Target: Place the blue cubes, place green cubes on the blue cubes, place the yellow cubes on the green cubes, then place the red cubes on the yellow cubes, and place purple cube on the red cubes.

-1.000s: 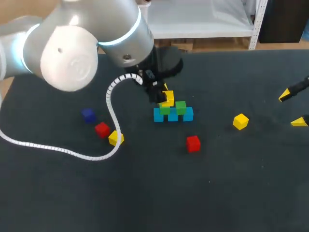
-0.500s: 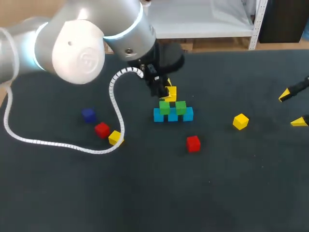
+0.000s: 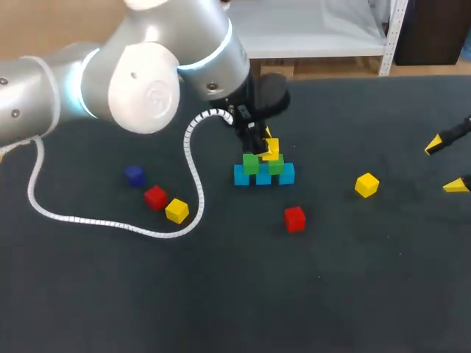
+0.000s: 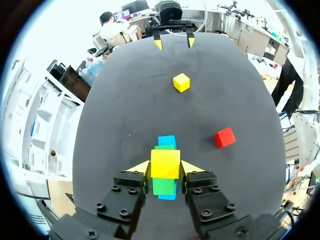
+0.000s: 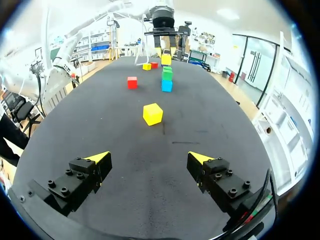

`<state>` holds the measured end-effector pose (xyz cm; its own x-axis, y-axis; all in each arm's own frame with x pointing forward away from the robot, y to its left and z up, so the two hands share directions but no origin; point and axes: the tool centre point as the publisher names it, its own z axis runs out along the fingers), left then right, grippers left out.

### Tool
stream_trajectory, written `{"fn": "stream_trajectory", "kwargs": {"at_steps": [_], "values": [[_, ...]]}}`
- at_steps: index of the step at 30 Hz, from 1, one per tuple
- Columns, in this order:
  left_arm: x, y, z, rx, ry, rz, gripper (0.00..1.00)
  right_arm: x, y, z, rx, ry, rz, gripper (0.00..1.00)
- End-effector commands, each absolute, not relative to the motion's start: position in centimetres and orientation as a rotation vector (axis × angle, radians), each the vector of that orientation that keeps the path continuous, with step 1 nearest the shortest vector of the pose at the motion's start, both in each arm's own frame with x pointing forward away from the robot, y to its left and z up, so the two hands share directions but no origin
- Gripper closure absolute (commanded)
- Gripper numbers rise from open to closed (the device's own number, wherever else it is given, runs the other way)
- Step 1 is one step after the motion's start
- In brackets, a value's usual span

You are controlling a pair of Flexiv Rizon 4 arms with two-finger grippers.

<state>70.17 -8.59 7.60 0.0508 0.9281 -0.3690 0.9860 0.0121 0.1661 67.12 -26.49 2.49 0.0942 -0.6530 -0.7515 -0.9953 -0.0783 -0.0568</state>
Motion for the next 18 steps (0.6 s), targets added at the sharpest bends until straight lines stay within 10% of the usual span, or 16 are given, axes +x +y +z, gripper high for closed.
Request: {"fn": "stream_trajectory", "kwargs": {"at_steps": [1,18], "values": [[69.81,-8.49,7.33,1.941,1.930,-0.198,1.00,67.14,-26.48,2.46,-1.796,1.616,0.759,0.00],[69.53,-7.78,7.38,1.902,1.957,-0.148,1.00,67.14,-26.48,2.46,-1.796,1.616,0.759,0.00]]}}
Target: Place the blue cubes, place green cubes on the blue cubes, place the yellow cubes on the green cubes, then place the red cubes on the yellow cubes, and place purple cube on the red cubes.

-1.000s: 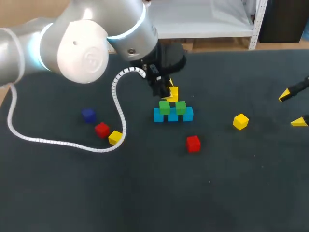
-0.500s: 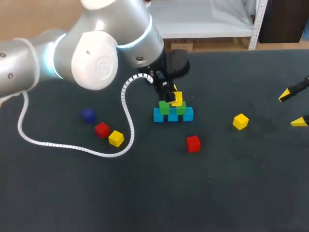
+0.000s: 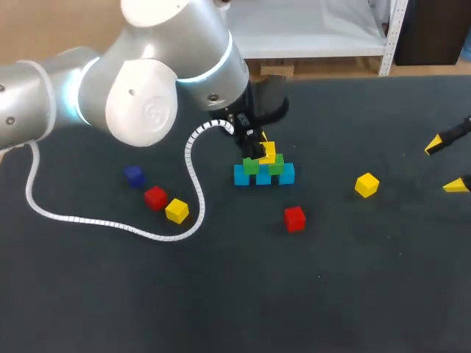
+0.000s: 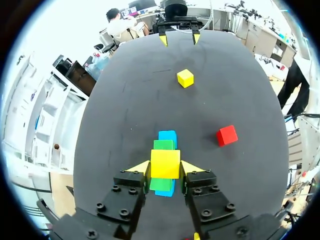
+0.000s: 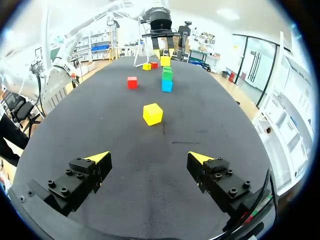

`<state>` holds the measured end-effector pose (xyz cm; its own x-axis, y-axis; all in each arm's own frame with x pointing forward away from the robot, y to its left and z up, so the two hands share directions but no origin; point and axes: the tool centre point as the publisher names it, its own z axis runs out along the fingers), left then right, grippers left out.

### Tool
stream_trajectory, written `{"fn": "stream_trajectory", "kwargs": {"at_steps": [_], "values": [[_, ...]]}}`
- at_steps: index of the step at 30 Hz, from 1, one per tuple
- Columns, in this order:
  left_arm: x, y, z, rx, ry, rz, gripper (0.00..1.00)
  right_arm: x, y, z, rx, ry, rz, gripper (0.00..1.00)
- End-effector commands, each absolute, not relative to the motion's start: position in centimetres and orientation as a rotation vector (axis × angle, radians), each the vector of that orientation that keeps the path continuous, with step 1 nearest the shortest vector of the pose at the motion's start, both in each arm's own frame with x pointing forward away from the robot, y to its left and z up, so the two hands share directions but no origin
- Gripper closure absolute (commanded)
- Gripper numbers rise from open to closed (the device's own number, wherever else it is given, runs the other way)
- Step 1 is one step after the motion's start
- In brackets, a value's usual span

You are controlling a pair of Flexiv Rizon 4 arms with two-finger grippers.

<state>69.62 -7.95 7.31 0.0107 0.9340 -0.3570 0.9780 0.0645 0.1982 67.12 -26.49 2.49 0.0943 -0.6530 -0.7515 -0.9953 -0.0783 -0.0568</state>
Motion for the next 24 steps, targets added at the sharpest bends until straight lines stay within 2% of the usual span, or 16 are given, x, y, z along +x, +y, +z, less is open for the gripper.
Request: {"fn": "stream_trajectory", "kwargs": {"at_steps": [1,24], "values": [[69.55,-7.77,7.39,1.903,1.957,-0.148,1.00,67.14,-26.48,2.46,-1.796,1.616,0.759,0.00],[70.18,-7.69,6.94,1.926,1.958,-0.171,1.00,67.14,-26.48,2.46,-1.796,1.616,0.759,0.00]]}}
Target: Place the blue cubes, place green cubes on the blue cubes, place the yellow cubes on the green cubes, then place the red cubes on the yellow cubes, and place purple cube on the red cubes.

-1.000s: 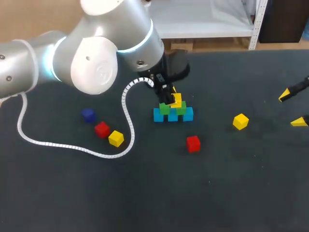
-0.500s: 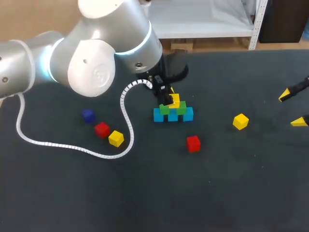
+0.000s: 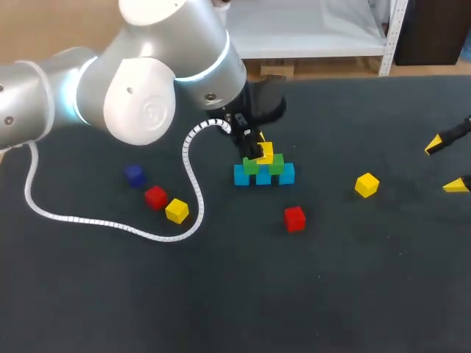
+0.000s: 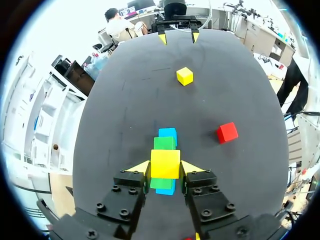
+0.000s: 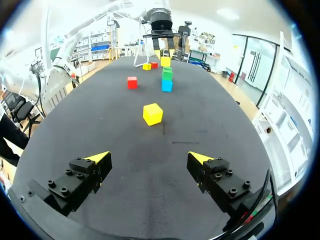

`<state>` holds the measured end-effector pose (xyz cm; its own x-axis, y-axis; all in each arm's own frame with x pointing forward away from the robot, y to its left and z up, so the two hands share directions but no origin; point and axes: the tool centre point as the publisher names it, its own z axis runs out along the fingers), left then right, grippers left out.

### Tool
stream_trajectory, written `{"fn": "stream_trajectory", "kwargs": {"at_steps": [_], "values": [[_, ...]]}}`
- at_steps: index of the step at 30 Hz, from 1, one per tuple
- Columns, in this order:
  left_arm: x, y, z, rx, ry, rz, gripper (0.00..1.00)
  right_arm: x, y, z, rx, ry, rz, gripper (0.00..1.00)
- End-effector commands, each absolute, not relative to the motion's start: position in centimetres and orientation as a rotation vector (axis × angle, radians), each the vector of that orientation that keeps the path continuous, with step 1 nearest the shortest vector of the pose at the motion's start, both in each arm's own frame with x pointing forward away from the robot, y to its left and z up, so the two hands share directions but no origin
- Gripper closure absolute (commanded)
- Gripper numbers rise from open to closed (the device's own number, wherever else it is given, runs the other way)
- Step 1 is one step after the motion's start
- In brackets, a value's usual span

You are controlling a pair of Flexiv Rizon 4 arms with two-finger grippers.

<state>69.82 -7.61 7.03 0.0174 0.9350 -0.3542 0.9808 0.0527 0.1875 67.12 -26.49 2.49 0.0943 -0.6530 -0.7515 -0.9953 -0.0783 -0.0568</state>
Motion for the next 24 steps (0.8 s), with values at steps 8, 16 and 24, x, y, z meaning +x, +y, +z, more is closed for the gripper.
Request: {"fn": "stream_trajectory", "kwargs": {"at_steps": [8,16,24], "values": [[70.34,-7.70,6.82,1.928,1.956,-0.176,1.00,67.14,-26.48,2.46,-1.796,1.616,0.759,0.00],[70.48,-7.65,6.74,1.931,1.955,-0.181,1.00,67.14,-26.48,2.46,-1.796,1.616,0.759,0.00],[70.62,-7.63,6.68,1.937,1.952,-0.188,0.96,67.14,-26.48,2.46,-1.796,1.616,0.759,0.00]]}}
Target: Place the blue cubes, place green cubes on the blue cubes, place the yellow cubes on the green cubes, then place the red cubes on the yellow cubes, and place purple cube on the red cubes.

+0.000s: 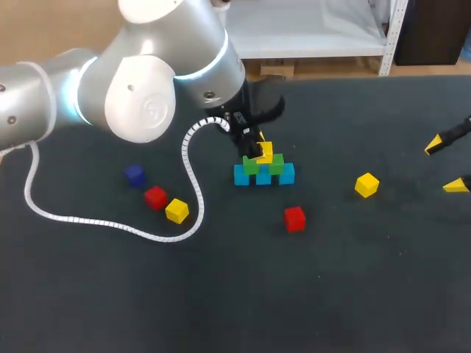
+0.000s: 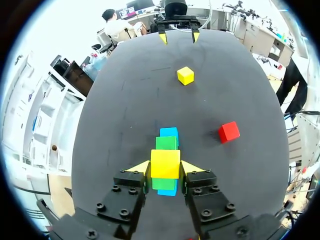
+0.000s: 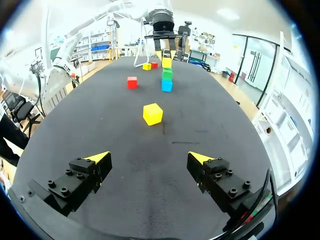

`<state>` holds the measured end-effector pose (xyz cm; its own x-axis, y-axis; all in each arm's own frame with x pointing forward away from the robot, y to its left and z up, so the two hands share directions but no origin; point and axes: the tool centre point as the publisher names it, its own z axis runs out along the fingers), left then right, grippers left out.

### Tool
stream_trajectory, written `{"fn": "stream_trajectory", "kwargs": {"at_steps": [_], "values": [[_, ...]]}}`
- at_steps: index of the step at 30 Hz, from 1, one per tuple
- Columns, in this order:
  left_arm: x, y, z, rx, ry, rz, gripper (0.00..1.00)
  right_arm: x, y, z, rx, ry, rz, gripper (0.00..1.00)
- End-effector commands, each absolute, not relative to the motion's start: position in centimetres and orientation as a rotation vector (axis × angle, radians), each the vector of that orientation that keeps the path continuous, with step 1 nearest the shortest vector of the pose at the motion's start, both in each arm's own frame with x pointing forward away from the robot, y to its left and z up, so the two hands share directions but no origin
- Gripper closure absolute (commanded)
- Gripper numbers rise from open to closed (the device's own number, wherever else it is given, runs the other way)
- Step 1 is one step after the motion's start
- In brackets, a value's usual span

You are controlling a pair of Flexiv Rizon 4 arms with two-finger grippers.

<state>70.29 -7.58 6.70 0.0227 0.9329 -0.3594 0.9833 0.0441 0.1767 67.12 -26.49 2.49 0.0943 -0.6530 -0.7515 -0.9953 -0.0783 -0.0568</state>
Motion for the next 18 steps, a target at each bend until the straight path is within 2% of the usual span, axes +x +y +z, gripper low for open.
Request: {"fn": "stream_trajectory", "kwargs": {"at_steps": [1,11,18], "values": [[70.64,-7.63,6.67,1.938,1.951,-0.189,0.93,67.14,-26.48,2.46,-1.796,1.616,0.759,0.00],[70.69,-7.67,6.61,1.946,1.946,-0.196,0.76,67.14,-26.48,2.46,-1.796,1.616,0.759,0.00],[70.68,-7.69,6.56,1.948,1.945,-0.199,0.74,67.14,-26.48,2.46,-1.796,1.616,0.759,0.00]]}}
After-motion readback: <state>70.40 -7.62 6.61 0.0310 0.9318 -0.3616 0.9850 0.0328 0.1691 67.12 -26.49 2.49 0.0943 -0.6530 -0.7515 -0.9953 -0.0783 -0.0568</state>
